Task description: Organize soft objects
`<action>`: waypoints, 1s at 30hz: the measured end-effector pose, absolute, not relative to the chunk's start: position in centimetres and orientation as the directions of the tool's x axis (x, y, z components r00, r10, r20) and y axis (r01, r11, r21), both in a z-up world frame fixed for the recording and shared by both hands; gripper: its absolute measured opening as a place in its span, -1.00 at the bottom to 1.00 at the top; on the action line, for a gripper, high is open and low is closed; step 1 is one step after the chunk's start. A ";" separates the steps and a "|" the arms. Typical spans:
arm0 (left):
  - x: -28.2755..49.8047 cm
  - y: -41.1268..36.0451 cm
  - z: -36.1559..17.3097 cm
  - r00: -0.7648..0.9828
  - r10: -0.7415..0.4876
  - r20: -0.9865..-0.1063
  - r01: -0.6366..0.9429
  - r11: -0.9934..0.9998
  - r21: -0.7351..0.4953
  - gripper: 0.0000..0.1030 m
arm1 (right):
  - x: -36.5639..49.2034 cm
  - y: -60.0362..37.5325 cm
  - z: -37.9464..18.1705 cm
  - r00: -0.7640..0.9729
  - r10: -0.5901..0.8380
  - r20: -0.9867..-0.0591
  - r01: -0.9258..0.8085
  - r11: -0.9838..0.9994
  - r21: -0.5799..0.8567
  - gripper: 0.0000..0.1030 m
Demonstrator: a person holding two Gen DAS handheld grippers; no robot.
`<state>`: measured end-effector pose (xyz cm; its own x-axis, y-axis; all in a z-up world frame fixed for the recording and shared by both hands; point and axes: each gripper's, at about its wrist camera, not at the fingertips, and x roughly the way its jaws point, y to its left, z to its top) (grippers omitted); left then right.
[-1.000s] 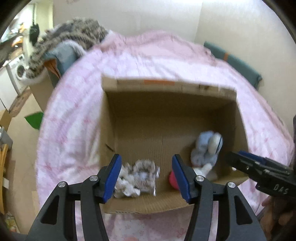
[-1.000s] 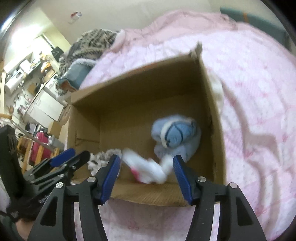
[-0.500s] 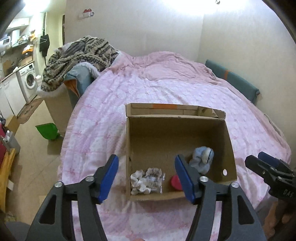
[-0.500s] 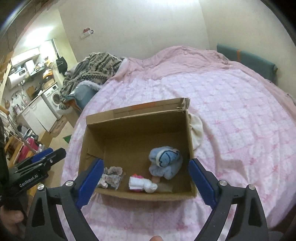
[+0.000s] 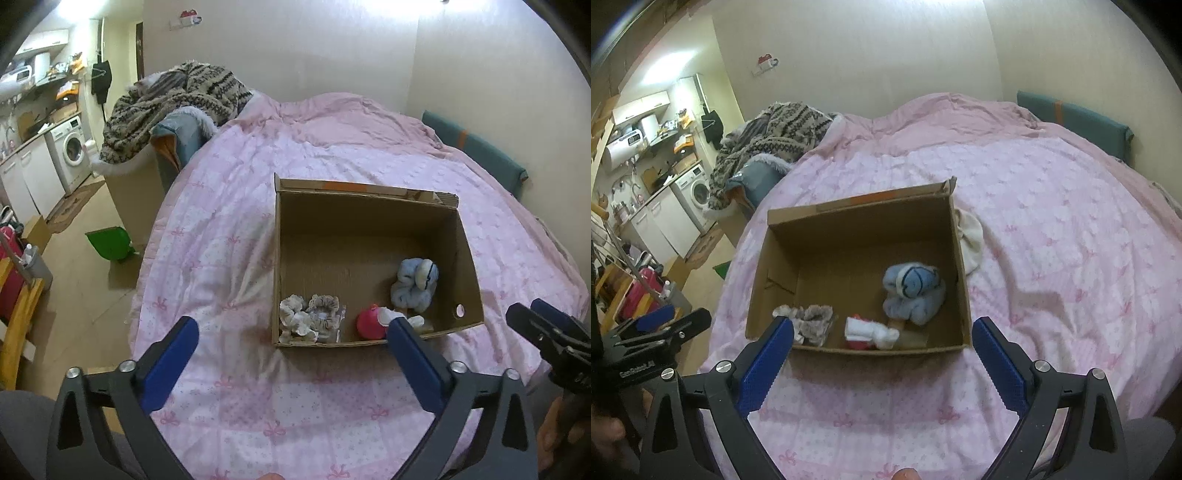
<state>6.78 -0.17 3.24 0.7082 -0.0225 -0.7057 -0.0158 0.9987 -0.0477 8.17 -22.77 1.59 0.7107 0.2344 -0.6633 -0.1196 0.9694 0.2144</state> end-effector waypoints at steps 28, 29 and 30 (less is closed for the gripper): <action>6.9 -1.0 1.7 0.693 -0.067 -0.718 0.008 0.996 -0.084 0.99 | 9.2 -22.1 -0.9 0.679 0.168 -0.714 -0.091 0.985 0.146 1.00; 6.9 -1.0 1.7 0.693 -0.068 -0.718 0.008 0.996 -0.086 0.99 | 9.2 -22.1 -0.8 0.680 0.169 -0.714 -0.090 0.985 0.147 1.00; 6.9 -1.0 1.7 0.692 -0.067 -0.719 0.009 0.996 -0.084 0.99 | 9.2 -22.0 -0.8 0.680 0.170 -0.714 -0.091 0.985 0.147 1.00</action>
<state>6.88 -1.03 1.69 0.6920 -0.0668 -0.7188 0.0090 0.9964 -0.0840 9.22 -22.03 -0.84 0.6798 0.1697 -0.7135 -0.0912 0.9849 0.1473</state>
